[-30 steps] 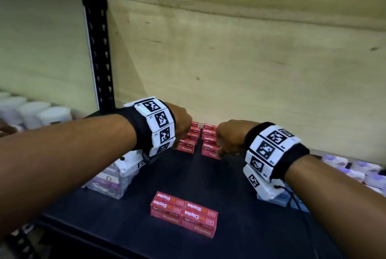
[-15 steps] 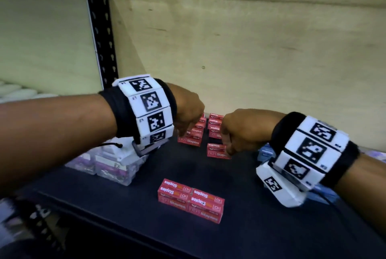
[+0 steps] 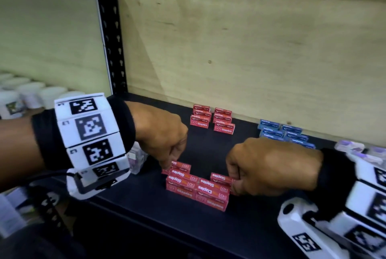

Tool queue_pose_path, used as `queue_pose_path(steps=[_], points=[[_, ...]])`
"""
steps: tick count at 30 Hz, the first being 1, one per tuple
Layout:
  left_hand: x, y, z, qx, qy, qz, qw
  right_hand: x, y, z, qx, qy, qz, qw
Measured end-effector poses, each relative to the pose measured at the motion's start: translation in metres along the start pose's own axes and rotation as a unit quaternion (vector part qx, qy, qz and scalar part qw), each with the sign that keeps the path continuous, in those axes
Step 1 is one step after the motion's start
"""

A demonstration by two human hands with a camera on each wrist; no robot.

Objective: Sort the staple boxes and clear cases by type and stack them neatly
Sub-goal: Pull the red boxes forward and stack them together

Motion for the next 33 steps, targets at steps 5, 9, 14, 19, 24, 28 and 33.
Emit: queue_pose_path(steps=[5,9,14,19,24,28,33], points=[[0.006,0.006,0.003,0.025,0.019,-0.022,0.999,0.001,0.003,-0.003,-0.013,-0.021,-0.039,0.999],[0.012,0.011,0.006,0.043,0.024,-0.058,0.997,0.004,0.01,-0.005,-0.014,-0.012,-0.08,0.997],[0.01,0.016,0.015,0.061,0.035,-0.042,0.997,-0.001,0.014,-0.017,-0.034,-0.027,-0.053,0.998],[0.008,0.014,0.024,0.049,0.053,-0.02,0.997,-0.005,0.012,-0.025,-0.043,-0.035,-0.042,0.998],[0.004,0.014,0.031,0.039,0.066,-0.012,0.997,-0.007,0.011,-0.028,-0.04,-0.042,-0.043,0.997],[0.004,0.008,0.024,0.082,0.064,-0.014,0.994,-0.007,0.009,-0.021,-0.07,-0.05,-0.062,0.994],[0.003,-0.018,0.008,0.121,0.051,0.016,0.991,-0.014,-0.009,0.001,-0.111,-0.044,-0.073,0.99]])
Point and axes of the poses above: each hand's wrist, its own x-axis away from the middle knuckle, its own y-axis out of the palm, z = x × y, the point moved 7 cm from there along -x, towards the middle knuckle, and after that the axes turned 8 degrees about -z, right-handed, at the moved point
